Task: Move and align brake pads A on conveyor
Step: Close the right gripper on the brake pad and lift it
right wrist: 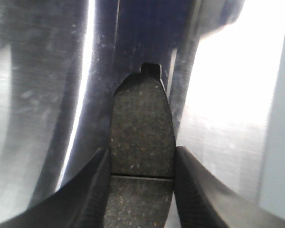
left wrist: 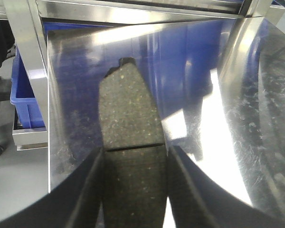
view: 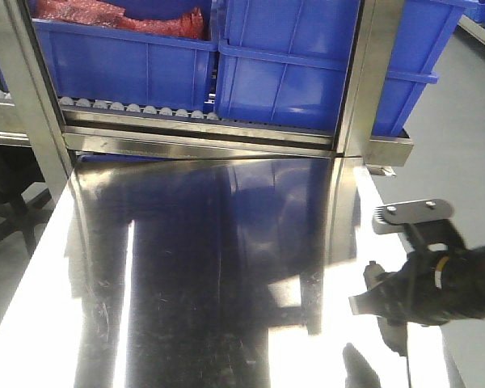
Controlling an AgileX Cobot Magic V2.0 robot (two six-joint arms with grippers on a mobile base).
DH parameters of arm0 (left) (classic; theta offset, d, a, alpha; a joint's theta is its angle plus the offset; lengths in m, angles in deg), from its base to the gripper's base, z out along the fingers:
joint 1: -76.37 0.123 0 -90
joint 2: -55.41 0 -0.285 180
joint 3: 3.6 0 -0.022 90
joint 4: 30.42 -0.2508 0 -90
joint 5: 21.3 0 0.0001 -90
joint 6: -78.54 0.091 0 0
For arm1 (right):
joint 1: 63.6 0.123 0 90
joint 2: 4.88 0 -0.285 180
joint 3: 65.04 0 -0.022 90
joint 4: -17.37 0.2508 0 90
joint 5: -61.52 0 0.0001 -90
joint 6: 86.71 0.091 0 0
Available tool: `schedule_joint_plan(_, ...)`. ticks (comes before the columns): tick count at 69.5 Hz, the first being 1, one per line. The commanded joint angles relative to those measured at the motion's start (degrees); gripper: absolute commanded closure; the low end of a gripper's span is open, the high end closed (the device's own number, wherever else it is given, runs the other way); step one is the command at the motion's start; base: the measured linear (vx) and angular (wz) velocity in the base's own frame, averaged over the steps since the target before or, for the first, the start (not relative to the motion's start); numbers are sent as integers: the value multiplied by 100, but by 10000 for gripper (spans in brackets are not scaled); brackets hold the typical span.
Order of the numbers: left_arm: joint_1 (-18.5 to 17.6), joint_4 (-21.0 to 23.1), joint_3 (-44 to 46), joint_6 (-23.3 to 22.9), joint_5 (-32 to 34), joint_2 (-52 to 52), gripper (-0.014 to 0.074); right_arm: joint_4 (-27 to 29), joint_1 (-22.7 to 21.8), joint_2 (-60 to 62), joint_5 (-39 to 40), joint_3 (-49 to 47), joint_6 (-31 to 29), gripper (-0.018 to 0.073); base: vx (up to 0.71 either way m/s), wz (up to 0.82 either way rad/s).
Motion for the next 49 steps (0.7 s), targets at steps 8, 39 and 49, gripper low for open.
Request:
schedule_joint_plan(8,-37,17,165,-5,511,31,387,-123,-9,1396,616,415,-41,460,0,0)
schedule_joint_plan(39,-37,17,165,-5,511,31,387,-123,-9,4043,804,1611,-185,460,0,0)
schedule_joint_plan(49,-37,17,165,-5,511,31,387,-123,-9,4387,717,1611,-185,460,0,0)
